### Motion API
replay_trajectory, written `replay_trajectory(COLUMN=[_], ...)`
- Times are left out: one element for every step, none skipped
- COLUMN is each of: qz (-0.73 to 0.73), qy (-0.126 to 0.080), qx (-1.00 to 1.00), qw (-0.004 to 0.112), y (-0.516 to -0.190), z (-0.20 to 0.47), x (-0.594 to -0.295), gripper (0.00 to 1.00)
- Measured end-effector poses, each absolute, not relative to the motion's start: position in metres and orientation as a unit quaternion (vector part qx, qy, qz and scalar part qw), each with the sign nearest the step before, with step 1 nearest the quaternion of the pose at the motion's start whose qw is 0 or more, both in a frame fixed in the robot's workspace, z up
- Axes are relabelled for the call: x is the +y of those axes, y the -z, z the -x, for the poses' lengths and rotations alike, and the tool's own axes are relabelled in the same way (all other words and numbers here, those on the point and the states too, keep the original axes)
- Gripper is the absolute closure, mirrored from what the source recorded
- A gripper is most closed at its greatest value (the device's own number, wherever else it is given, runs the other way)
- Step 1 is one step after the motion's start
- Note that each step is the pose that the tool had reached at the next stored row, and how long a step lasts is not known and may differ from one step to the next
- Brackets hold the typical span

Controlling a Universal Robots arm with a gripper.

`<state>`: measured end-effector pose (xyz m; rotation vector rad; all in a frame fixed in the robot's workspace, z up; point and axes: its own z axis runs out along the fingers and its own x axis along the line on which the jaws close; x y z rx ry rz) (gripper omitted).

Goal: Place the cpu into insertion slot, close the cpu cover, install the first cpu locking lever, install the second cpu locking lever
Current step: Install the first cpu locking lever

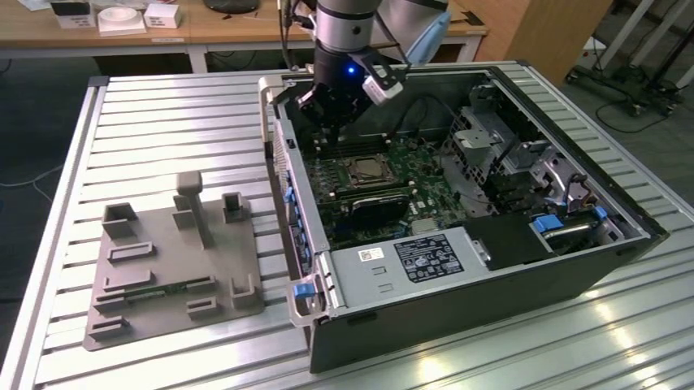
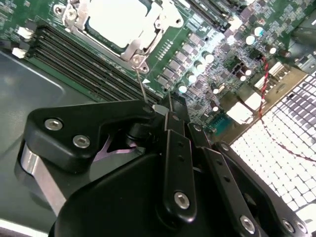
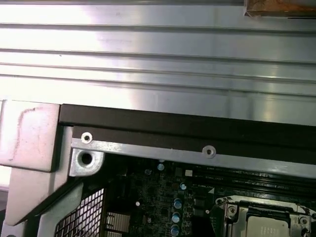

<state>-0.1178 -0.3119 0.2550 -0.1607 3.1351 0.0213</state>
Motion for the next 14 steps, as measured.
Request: replay_trajectory(qz=[0.051,0.051,0.051,0.051,0.051,0.051,0.051,0.051,0.051,0.051,0.051,0.051,0.049,0.047], qy=[-0.007,-0.007,-0.007,-0.007,-0.007,-0.007,-0.007,-0.007,-0.007,-0.007,-0.007,-0.007,-0.006,-0.006], qx=[0.999,0.999,0.999,0.999,0.999,0.999,0.999,0.999,0.999,0.999,0.999,0.999,0.999,0.999], qw=[0.001,0.001,0.001,0.001,0.001,0.001,0.001,0.001,0.001,0.001,0.001,0.001,0.001,0.001], y=[-0.255,-0.255,-0.255,-0.255,-0.255,-0.255,-0.255,-0.255,-0.255,-0.255,-0.255,-0.254,-0.254,-0.254], z=[0.116,0.114,0.113,0.113,0.113,0.114,0.115,0.117,0.120,0.123,0.125,0.125,0.125,0.125], x=[-0.311,-0.311,-0.311,-0.310,-0.310,-0.310,-0.310,-0.310,-0.310,-0.310,-0.310,-0.310,-0.309,-0.309], gripper=[0.90,0.90,0.90,0.90,0.90,0.90,0.90,0.90,0.90,0.90,0.90,0.90,0.90,0.90])
